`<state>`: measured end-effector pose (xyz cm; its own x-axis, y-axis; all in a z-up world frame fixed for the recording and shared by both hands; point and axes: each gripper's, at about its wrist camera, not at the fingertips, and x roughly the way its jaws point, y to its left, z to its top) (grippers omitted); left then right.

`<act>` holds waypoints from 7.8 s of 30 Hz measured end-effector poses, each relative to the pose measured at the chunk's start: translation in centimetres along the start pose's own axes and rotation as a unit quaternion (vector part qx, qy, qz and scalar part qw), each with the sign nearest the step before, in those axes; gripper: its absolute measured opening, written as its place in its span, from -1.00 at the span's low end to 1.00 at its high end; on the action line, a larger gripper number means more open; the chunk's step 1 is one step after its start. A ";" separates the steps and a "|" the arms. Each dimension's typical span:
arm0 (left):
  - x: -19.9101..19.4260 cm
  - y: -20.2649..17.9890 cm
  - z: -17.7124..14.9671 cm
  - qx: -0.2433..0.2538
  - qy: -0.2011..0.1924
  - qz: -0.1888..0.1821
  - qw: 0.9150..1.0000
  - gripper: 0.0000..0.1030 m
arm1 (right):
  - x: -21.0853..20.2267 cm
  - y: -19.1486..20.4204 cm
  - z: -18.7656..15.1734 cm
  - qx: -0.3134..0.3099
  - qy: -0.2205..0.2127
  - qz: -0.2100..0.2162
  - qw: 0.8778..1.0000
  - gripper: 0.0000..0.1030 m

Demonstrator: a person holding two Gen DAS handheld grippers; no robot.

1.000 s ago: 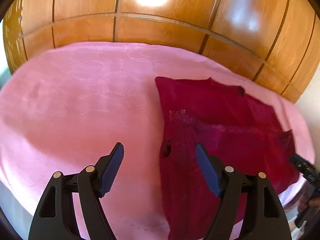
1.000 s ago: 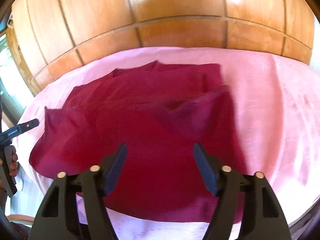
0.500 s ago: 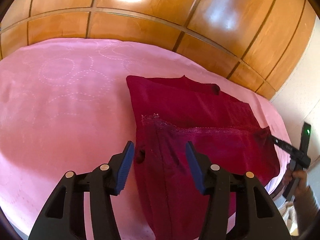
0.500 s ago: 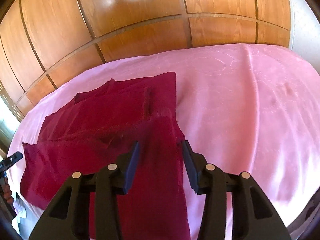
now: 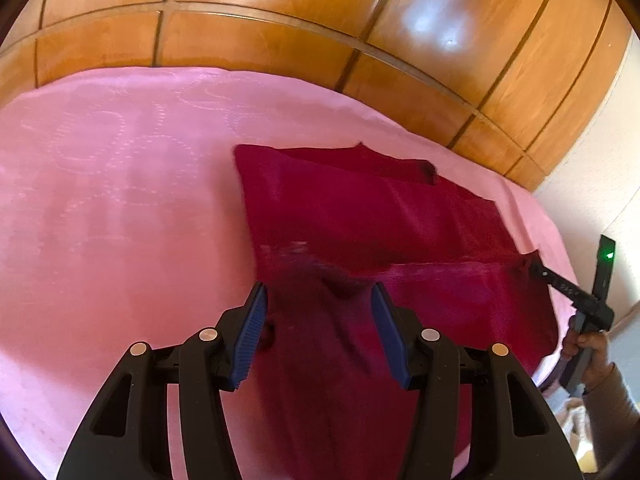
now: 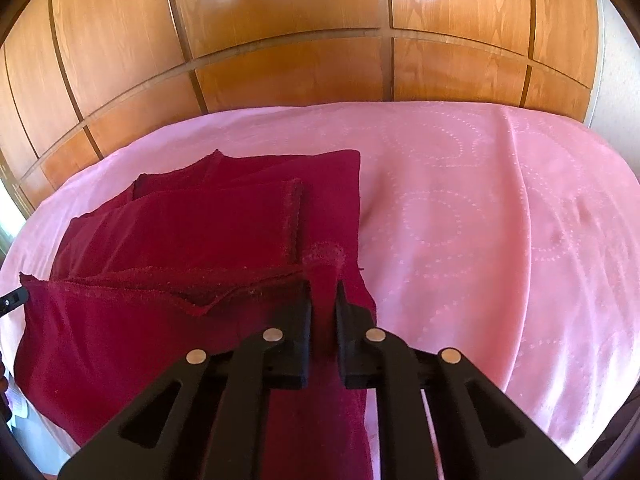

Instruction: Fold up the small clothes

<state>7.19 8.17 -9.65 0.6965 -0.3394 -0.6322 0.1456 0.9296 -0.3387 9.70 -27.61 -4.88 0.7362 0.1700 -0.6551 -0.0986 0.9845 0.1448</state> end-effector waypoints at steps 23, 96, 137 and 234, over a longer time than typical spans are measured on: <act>-4.5 -2.0 8.9 0.011 -0.140 0.030 0.990 -0.89 | -4.5 -0.5 9.2 0.034 -0.097 0.061 0.993 -0.87; -6.3 1.1 -8.2 0.013 0.029 -0.036 0.999 -0.80 | -6.2 -4.4 -7.9 0.070 0.110 0.126 0.983 -0.85; 2.4 1.5 5.7 0.001 -0.039 0.083 0.996 -0.87 | 2.5 -1.1 5.3 0.047 -0.010 0.028 0.998 -0.88; 0.0 -4.1 -3.1 -0.019 -0.032 0.012 0.999 0.03 | -1.6 15.3 4.8 0.083 0.086 0.361 0.925 -0.67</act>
<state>4.38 3.88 -10.45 0.7438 -0.3058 -0.5943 0.1016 0.9306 -0.3516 10.27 -13.04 1.94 0.3998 0.7991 -0.4489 -0.4084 0.5938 0.6933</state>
